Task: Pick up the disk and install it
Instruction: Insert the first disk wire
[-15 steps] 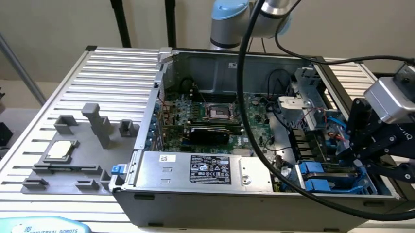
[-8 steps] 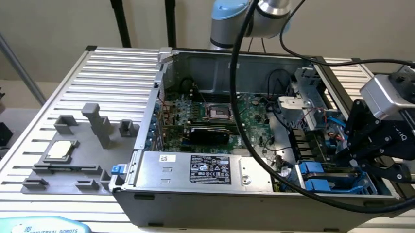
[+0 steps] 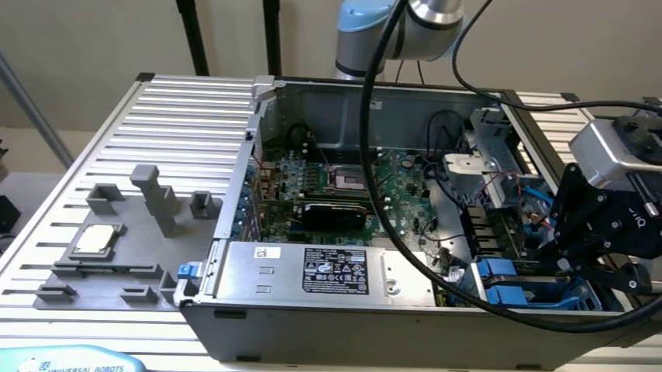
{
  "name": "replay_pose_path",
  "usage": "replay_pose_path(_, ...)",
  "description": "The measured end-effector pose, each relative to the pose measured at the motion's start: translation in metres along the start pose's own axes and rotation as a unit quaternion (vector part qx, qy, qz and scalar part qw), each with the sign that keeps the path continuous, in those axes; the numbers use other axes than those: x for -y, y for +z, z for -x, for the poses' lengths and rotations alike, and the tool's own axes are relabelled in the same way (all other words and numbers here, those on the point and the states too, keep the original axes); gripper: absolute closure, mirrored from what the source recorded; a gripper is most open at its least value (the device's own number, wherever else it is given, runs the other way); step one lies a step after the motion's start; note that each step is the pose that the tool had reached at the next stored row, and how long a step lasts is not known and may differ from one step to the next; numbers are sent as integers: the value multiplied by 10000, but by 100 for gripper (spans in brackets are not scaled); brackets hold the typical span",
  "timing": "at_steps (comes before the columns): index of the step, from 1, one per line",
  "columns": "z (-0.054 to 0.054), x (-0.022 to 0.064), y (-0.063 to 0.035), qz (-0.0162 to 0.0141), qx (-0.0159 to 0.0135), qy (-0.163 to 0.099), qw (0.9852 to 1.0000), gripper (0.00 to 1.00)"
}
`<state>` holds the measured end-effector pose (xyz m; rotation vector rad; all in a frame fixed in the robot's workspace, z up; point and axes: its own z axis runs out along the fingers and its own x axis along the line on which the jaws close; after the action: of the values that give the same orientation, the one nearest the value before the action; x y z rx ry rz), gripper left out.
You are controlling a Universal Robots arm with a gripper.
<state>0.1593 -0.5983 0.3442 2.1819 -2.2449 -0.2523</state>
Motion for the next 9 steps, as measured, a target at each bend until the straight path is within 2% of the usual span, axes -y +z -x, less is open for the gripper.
replay_pose_path(9,103,20,13,-9,-162,48,9999,84)
